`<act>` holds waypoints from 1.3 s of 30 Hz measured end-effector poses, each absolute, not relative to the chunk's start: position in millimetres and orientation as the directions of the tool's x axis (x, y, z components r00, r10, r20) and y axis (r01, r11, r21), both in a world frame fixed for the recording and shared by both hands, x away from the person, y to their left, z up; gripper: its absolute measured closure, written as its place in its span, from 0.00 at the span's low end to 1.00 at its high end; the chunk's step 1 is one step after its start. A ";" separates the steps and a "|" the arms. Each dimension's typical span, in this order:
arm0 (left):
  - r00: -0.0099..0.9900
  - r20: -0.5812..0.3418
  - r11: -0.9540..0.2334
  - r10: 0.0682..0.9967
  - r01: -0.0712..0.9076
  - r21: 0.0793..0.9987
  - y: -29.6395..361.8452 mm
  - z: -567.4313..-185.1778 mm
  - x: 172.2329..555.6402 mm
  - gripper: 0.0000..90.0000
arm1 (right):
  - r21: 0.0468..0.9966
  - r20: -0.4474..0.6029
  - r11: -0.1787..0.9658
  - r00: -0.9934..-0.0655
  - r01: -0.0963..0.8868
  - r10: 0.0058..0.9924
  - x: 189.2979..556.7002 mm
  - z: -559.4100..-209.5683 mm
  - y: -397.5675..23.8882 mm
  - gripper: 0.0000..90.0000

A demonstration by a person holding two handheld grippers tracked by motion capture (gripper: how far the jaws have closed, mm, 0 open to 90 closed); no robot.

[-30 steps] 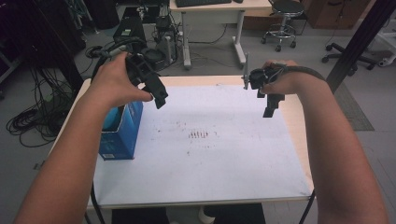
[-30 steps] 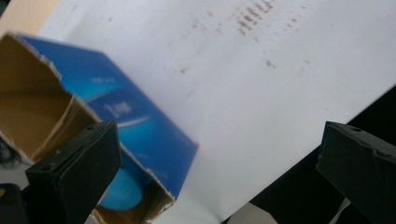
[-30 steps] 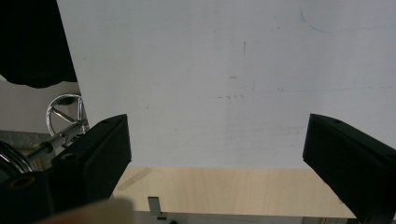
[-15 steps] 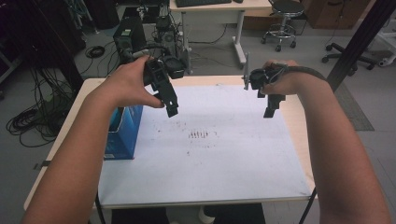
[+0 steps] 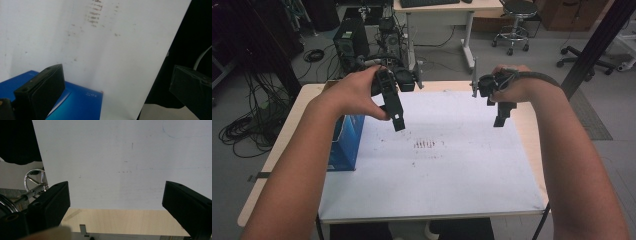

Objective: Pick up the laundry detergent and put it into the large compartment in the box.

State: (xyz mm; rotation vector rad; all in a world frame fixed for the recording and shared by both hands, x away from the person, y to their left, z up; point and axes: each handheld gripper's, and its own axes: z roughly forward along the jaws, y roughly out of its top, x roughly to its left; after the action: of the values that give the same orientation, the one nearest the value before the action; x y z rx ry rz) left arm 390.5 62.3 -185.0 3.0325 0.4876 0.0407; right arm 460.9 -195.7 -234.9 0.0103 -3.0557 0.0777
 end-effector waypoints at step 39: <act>0.956 0.027 -0.955 0.293 0.291 0.062 73.1 -200.3 401.0 0.00 | -0.054 0.101 0.998 -0.995 -0.014 -0.009 467.4 -241.6 -193.2 0.08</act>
State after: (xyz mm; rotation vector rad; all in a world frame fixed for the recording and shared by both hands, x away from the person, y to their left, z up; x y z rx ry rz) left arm 401.0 73.1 -200.3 3.0495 0.4564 0.0560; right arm 467.4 -193.2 -241.6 0.0172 -3.0399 0.0829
